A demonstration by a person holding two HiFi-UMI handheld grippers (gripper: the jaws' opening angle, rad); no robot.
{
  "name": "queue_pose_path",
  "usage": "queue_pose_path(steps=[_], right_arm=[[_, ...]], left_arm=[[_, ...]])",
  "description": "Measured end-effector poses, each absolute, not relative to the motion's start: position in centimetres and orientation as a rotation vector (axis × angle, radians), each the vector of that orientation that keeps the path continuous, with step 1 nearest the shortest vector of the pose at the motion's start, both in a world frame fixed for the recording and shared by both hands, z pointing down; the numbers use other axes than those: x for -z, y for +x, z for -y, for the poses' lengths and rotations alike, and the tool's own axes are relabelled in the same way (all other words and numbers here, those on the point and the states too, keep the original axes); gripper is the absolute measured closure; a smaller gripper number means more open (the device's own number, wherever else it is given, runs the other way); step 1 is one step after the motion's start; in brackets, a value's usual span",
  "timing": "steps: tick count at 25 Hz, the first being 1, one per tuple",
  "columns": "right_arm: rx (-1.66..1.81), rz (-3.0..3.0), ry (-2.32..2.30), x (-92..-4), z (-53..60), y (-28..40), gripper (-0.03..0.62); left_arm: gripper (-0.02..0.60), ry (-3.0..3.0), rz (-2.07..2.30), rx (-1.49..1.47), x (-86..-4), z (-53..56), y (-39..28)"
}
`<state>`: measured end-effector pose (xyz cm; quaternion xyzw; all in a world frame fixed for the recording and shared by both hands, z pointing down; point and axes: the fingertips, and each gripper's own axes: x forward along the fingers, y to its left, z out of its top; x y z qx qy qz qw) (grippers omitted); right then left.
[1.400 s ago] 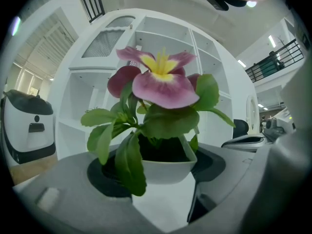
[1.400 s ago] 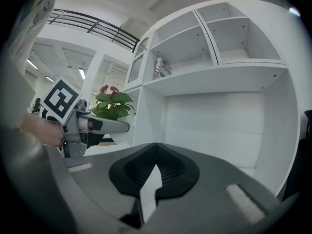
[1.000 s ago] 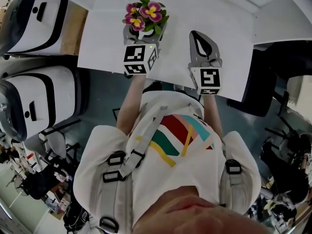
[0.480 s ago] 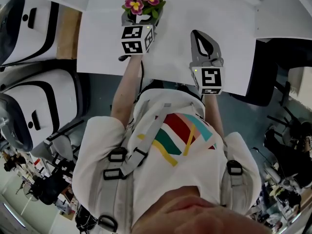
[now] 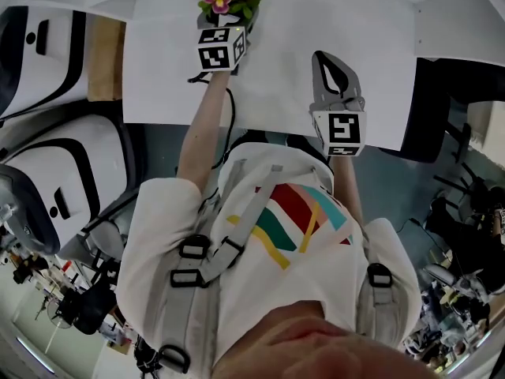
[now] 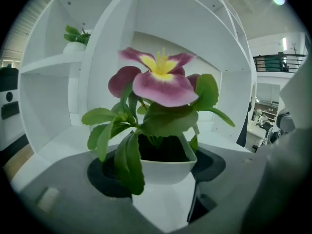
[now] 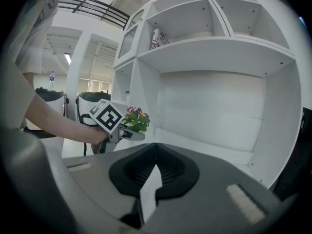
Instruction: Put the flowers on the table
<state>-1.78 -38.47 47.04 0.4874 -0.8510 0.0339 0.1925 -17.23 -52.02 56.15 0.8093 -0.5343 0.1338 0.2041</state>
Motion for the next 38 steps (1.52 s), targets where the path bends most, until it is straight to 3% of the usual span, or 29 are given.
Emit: queue_pose_path(steps=[18, 38], right_arm=[[-0.159, 2.305, 1.391, -48.9, 38.1, -1.0, 0.593], [-0.168, 2.283, 1.403, -49.0, 37.1, -0.5, 0.592]], left_arm=[[0.229, 2.108, 1.362, -0.496, -65.4, 53.6, -17.1], [0.227, 2.154, 1.324, -0.641, -66.7, 53.5, -16.4]])
